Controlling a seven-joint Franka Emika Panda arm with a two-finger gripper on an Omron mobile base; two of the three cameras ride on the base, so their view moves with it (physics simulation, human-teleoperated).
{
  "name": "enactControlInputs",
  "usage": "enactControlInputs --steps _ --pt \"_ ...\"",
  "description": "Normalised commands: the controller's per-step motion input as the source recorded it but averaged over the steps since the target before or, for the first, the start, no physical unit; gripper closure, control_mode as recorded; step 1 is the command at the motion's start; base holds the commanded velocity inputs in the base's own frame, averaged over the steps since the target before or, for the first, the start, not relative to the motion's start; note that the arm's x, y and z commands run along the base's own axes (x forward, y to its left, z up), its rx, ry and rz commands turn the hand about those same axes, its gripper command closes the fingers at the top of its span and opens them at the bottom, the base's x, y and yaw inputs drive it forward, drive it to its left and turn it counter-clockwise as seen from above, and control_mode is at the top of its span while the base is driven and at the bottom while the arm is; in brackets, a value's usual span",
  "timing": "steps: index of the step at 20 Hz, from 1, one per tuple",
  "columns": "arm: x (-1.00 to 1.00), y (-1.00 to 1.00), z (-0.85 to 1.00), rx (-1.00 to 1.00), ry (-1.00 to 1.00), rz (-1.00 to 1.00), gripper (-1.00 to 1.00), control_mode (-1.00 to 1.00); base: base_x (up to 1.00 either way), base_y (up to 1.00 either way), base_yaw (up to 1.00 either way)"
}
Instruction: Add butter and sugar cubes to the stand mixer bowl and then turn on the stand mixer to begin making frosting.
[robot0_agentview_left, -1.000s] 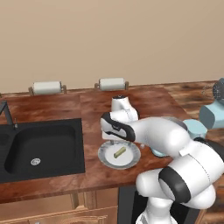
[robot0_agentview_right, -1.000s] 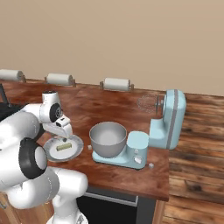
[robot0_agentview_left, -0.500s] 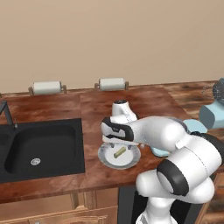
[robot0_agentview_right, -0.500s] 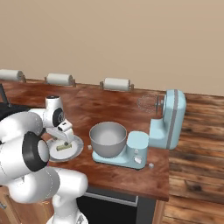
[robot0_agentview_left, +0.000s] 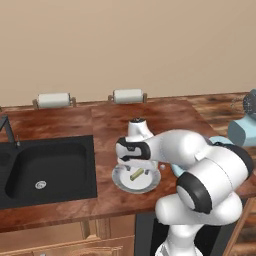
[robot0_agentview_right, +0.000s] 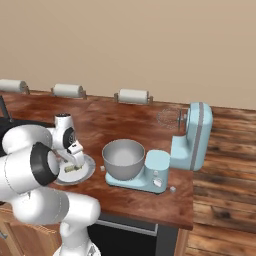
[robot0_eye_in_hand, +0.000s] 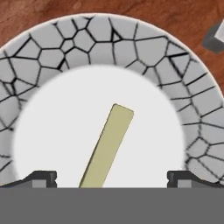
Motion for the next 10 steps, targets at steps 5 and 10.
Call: enactControlInputs --steps 5,10 --pt "0.02 0.0 -0.21 0.0 0.0 -0.08 -1.0 -1.0 0.0 0.0 0.0" --pt "0.14 0.0 -0.17 0.0 0.0 -0.06 -1.0 -1.0 0.0 0.0 0.0"
